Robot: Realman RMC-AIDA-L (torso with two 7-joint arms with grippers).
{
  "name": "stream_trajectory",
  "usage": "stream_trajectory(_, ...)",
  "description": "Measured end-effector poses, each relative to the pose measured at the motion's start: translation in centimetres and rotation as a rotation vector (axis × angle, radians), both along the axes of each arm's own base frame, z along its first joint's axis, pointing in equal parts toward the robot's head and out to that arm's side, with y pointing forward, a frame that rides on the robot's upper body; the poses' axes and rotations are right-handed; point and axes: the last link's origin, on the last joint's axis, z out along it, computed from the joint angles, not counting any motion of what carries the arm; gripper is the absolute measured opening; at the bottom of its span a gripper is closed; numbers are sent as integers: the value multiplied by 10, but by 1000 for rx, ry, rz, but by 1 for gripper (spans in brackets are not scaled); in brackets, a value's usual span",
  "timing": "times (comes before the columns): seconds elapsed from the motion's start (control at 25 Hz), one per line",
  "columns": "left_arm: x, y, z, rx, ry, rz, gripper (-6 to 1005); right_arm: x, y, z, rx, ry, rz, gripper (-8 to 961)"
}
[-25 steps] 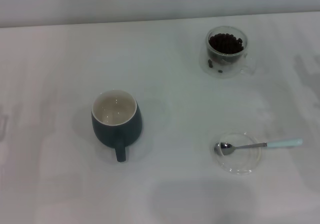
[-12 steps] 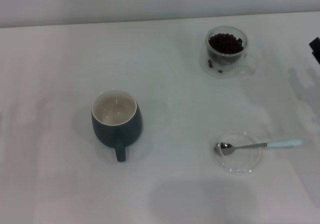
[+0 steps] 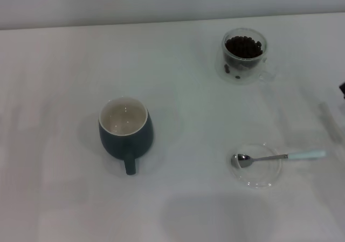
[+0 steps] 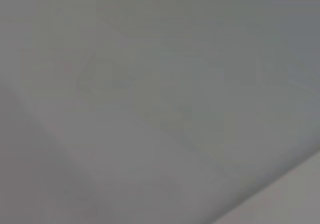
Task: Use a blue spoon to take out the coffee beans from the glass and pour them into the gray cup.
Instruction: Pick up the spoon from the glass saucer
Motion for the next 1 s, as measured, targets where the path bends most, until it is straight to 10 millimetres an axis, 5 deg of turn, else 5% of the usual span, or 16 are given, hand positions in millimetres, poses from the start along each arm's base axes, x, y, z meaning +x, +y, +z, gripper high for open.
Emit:
stream_trajectory(0.44,5,12,2,-2,13,-21,679,6,-47,-22,-139,75,-39,724)
stream_trajectory(1.0,9,18,3,-7,22,-38,680,1,-51,-40,-289,130,-18,720)
